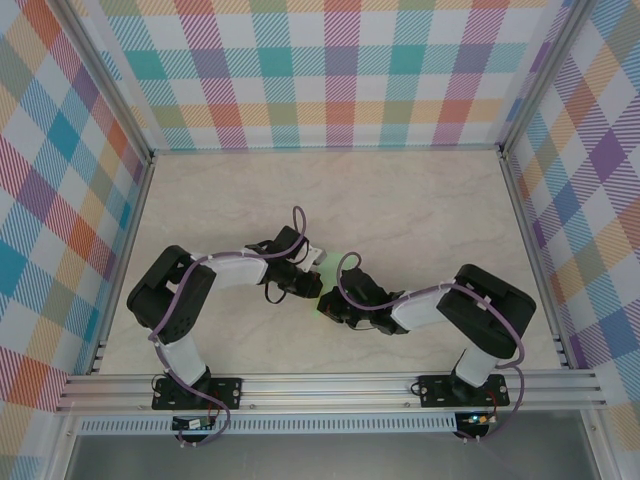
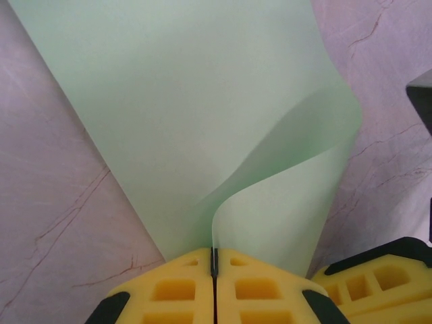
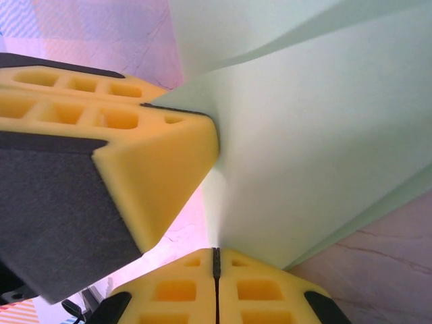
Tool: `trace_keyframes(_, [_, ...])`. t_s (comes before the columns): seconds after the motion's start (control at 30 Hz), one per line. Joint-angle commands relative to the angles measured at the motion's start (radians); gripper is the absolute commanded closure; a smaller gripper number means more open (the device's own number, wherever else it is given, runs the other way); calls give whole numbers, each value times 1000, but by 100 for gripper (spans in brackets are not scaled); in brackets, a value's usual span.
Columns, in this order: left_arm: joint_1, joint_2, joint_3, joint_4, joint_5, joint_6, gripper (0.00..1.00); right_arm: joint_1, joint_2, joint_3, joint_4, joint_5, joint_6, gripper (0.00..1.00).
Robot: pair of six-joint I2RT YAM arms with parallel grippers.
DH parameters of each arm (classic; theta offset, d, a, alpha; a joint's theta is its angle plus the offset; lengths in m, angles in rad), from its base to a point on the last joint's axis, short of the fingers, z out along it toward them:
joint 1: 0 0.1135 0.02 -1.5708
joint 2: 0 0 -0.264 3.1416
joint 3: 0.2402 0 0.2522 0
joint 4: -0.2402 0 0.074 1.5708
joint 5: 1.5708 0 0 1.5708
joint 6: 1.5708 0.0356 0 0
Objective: Fold a paper plane with a square sheet of paper (pick it up from the middle)
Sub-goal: Third fold the triangle at the center of the table.
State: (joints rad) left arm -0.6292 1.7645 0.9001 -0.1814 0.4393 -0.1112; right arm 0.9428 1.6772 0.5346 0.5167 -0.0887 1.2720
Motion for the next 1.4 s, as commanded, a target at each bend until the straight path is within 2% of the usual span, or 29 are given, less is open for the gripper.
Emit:
trace_keyframes(0.0, [-3, 66, -21, -72, -22, 19, 94, -4, 34, -32, 14, 11, 23, 93])
trace_keyframes(0.13, [-2, 67, -20, -73, -22, 21, 94, -4, 33, -65, 32, 22, 50, 94])
trace_keyframes(0.37, [-3, 67, -19, -76, -22, 21, 94, -9, -90, -28, -65, 28, -11, 93])
trace_keyframes(0.47, [-3, 67, -20, -77, -21, 21, 94, -23, -113, -35, -50, 24, -20, 92])
trace_keyframes(0.87, [-3, 72, -18, -75, -17, 21, 94, -98, -60, -20, 13, -55, -41, 92])
trace_keyframes(1.37, [-3, 81, -11, -77, -21, 22, 93, -116, -10, -44, -24, -42, -39, 91])
